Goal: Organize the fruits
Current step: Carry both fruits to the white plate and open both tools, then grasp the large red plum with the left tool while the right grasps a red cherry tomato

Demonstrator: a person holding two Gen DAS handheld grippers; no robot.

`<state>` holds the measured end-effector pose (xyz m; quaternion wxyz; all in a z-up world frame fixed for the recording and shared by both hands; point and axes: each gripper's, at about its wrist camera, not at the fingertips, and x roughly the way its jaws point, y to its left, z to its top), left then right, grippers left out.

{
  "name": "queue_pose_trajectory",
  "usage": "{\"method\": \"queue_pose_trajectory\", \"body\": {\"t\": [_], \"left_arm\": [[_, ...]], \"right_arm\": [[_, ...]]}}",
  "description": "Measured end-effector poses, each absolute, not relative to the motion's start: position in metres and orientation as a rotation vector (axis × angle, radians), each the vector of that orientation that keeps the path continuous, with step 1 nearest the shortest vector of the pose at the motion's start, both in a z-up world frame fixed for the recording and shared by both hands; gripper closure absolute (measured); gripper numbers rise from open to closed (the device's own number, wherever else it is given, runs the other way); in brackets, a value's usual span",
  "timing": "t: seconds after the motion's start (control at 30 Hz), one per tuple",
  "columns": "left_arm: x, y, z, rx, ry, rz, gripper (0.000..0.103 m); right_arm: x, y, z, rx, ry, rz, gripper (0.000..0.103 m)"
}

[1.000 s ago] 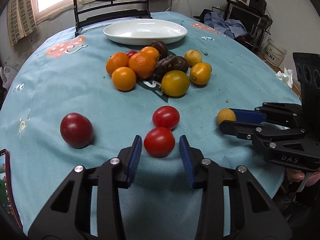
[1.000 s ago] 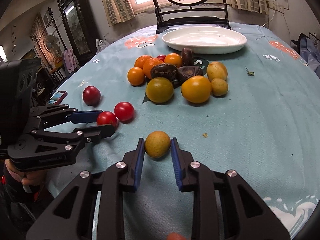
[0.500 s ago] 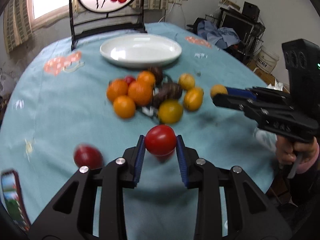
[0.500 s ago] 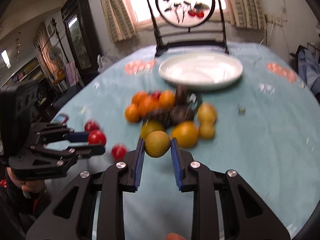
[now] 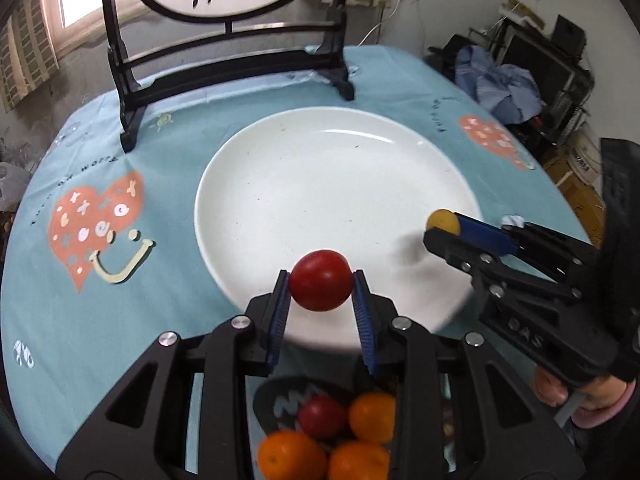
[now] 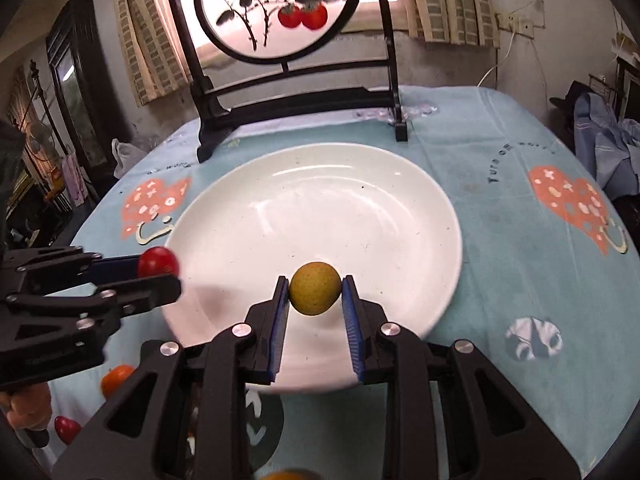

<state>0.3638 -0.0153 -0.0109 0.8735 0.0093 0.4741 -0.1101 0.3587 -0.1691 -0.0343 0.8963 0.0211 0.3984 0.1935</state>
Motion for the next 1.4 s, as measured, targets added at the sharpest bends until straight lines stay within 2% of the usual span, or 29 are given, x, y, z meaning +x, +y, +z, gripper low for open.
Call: {"method": "queue_pose_trajectory", "body": {"t": [0.13,0.2,0.23,0.27,0.3,0.37,0.47,0.53,0.87,1.07,1.4], "left_arm": [[0.377,-0.011,-0.028,0.017,1.022,-0.217,0.071],[0.376,-0.009,-0.028,0.01,1.014,-0.205,0.054],[0.373,-0.008,-0.024,0.005,0.996,-0.191,0.034],[0.369,-0.007,-0.018,0.004,0.969,-0.178,0.029],[0.363,-0.006,-0.012,0.007,0.949,-0.177,0.028],[0.347,-0.003,0.003,0.013,0.921,-0.178,0.02],[0.307,0.011,0.025,-0.003,0.847,-0.141,0.006],[0.274,0.023,0.033,-0.021,0.815,-0.127,0.003],[0.146,0.088,0.003,-0.049,0.739,-0.097,0.002],[0.137,0.108,-0.021,-0.133,0.762,-0.125,0.002],[0.135,0.108,-0.025,-0.116,0.767,-0.074,0.002]], "right_arm": [[0.364,-0.163,-0.04,0.025,0.843,0.409,0.076],[0.361,-0.162,-0.037,0.023,0.843,0.41,0.072],[0.357,-0.164,-0.034,0.022,0.839,0.411,0.071],[0.353,-0.165,-0.031,0.021,0.829,0.409,0.065],[0.347,-0.167,-0.025,0.019,0.809,0.397,0.057],[0.333,-0.171,-0.012,0.023,0.774,0.39,0.049],[0.293,-0.175,0.007,0.049,0.725,0.422,0.045],[0.262,-0.173,0.013,0.048,0.711,0.465,0.045],[0.118,-0.132,-0.035,-0.013,0.778,0.656,0.044],[0.107,-0.107,-0.053,-0.102,0.811,0.634,0.044],[0.113,-0.088,-0.06,-0.153,0.867,0.634,0.044]]}}
